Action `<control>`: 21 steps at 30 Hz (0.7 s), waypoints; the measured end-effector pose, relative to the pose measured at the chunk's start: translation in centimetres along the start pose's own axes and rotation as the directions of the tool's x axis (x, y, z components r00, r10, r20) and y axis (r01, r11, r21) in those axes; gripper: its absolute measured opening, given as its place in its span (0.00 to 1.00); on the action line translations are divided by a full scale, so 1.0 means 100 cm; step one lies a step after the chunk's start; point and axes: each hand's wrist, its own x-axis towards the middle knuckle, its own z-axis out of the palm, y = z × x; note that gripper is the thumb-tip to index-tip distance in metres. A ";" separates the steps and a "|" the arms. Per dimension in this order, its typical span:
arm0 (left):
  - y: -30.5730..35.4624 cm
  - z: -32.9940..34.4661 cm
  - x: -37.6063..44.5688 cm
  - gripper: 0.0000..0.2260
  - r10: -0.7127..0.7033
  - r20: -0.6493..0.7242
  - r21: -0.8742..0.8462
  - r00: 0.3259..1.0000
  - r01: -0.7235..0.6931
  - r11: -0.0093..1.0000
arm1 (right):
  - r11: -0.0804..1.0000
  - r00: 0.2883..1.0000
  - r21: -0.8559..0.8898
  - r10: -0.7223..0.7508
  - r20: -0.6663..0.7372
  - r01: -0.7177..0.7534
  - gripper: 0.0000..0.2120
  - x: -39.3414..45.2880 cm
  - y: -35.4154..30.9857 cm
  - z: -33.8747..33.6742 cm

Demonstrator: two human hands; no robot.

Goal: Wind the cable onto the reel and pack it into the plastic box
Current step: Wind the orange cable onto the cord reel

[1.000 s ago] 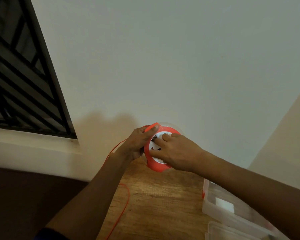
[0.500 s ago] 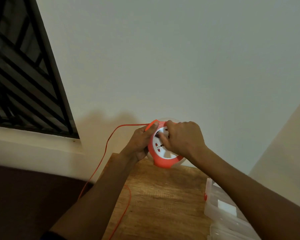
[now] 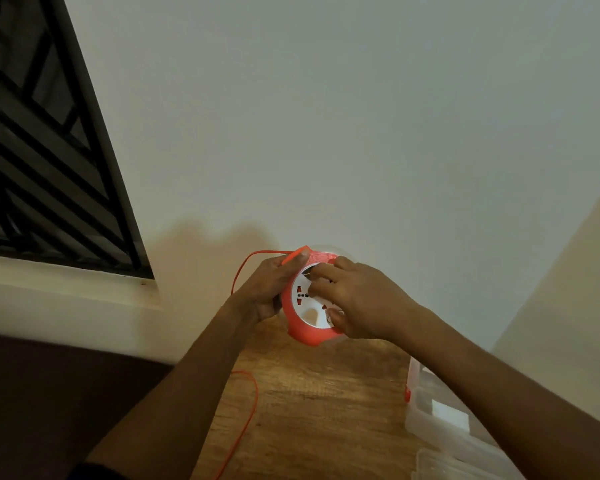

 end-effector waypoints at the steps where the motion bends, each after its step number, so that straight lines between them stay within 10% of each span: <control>1: -0.002 0.000 0.000 0.21 -0.002 0.003 0.016 1.000 0.002 1.000 | 1.000 1.000 -0.019 -0.013 0.016 0.013 0.25 0.000 -0.001 0.001; 8: -0.007 -0.003 0.000 0.22 -0.005 -0.001 0.078 1.000 0.005 0.997 | 0.991 0.991 -0.125 -0.037 0.126 0.053 0.39 0.002 -0.006 0.004; 21: -0.006 -0.009 -0.011 0.24 -0.058 0.065 0.194 0.996 0.044 0.980 | 0.921 0.955 -0.255 -0.277 0.101 0.294 0.28 0.000 0.000 -0.006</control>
